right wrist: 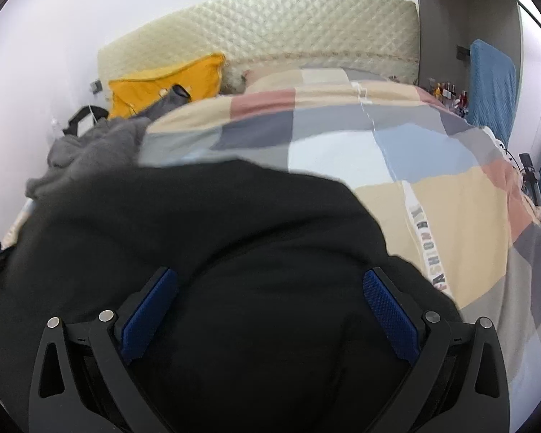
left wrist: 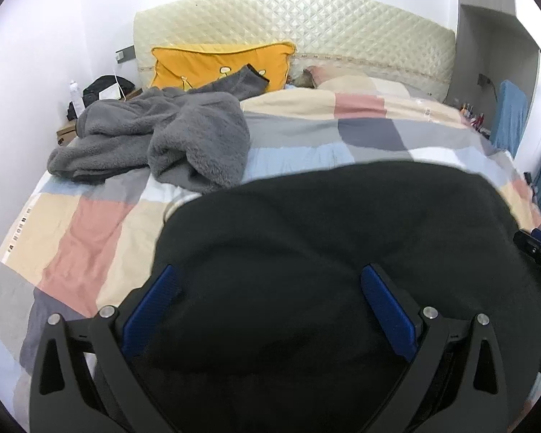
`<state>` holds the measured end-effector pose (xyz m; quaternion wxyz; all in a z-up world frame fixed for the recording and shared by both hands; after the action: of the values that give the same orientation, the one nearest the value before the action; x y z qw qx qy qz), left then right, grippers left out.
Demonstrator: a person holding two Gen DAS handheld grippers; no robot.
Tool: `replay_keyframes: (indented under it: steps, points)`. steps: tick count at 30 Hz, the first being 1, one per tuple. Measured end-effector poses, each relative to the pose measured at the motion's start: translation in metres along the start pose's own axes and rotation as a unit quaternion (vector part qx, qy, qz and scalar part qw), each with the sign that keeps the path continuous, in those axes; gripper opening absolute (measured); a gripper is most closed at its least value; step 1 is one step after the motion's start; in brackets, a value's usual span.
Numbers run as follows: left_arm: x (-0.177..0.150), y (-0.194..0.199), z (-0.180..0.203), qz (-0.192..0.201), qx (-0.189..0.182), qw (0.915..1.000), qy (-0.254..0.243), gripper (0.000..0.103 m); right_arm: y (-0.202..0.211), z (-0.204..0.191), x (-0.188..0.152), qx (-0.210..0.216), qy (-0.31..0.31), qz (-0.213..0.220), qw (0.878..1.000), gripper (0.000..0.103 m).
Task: Fold large clothes
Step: 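Lift both tools off the folded jacket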
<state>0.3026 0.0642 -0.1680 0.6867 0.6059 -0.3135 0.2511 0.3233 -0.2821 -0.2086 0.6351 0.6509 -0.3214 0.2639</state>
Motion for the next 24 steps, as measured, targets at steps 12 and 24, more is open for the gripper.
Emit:
replay_keyframes:
  steps: [12,24]
  points:
    - [0.058,0.153,0.036,0.094,-0.021,0.9953,-0.009,0.103,0.148,-0.022,0.069,0.034,0.002,0.088,0.996,0.103]
    - [0.049,0.236,0.059,0.137,-0.044,0.9894,-0.019,0.103,0.240,-0.040,0.072,0.067,0.005,0.147,0.987,0.103]
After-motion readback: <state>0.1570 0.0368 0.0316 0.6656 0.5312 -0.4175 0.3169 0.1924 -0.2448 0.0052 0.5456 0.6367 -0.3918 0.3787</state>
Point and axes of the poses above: each gripper's, at about its wrist camera, not at the fingertips, and y roughly against the way its jaws point, z to its right, x to its top, the point moved 2 cm from there along -y, roughly the way its jaws point, and after that the axes turned 6 degrees about -x, right-handed, at the moved point
